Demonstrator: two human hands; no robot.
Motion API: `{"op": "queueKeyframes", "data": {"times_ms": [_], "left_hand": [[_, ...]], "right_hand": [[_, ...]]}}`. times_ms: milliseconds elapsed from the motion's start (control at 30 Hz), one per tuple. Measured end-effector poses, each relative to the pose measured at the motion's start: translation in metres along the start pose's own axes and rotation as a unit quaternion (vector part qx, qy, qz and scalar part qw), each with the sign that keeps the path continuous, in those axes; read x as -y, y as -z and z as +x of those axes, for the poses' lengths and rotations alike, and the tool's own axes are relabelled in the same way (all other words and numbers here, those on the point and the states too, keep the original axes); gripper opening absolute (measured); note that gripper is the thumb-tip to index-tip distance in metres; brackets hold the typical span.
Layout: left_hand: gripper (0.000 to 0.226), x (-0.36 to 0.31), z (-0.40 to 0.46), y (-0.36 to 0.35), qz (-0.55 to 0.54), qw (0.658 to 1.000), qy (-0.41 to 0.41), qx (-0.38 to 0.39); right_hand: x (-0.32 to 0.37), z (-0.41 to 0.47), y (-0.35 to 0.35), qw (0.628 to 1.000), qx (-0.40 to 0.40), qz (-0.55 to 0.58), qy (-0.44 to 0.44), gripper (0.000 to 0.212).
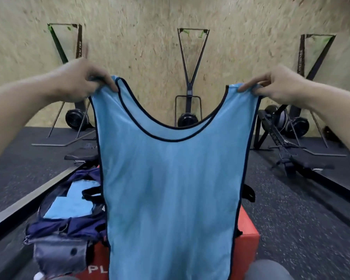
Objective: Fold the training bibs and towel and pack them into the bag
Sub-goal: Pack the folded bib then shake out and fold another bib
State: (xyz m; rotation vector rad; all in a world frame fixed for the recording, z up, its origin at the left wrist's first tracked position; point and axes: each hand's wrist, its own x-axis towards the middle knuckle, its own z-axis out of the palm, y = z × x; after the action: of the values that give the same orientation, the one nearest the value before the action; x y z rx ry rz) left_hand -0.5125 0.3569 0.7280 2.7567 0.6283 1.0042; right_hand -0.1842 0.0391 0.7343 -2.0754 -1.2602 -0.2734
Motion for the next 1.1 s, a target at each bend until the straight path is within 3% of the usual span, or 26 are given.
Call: {"op": "queueKeyframes", "data": {"times_ms": [600, 933, 1100], "left_hand": [[0.031, 0.153, 0.088, -0.268, 0.035, 0.982, 0.009, 0.184], [0.05, 0.255, 0.115, -0.447, 0.035, 0.969, 0.067, 0.237], [0.044, 0.295, 0.179, -0.477, 0.057, 0.976, 0.04, 0.207]], "right_hand": [[-0.176, 0.133, -0.247, 0.993, 0.082, -0.073, -0.049, 0.038], [-0.268, 0.188, -0.412, 0.963, 0.186, -0.186, -0.054, 0.042], [-0.285, 0.251, -0.442, 0.963, 0.142, -0.227, -0.029, 0.054]]}}
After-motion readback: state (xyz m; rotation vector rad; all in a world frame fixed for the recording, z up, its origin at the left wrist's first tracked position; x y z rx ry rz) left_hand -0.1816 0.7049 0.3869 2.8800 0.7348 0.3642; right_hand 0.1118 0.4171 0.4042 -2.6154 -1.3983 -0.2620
